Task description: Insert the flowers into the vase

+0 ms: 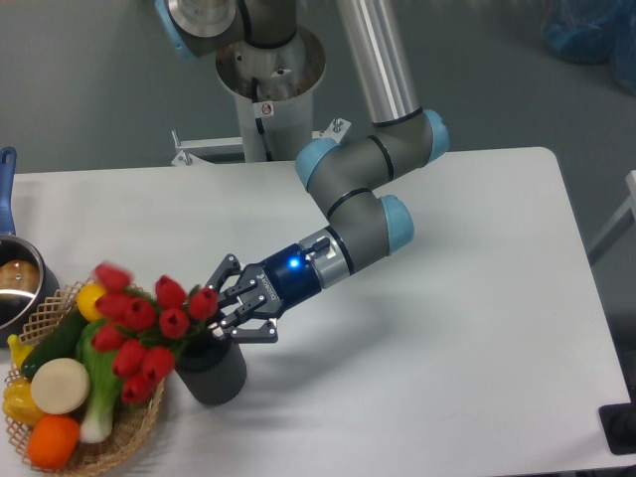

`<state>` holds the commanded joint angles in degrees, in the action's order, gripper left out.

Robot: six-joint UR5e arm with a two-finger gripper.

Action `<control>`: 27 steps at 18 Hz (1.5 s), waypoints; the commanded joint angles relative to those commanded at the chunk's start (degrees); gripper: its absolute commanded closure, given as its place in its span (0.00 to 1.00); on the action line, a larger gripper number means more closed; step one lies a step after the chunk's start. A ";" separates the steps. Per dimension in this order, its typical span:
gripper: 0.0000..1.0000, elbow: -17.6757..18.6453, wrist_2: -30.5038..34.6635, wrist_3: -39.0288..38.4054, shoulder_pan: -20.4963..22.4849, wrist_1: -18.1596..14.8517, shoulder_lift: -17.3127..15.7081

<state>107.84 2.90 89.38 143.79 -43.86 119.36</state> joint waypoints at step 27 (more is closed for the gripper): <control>0.00 -4.57 27.20 1.15 11.69 -0.26 -14.58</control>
<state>103.28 30.10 90.53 155.48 -44.12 104.78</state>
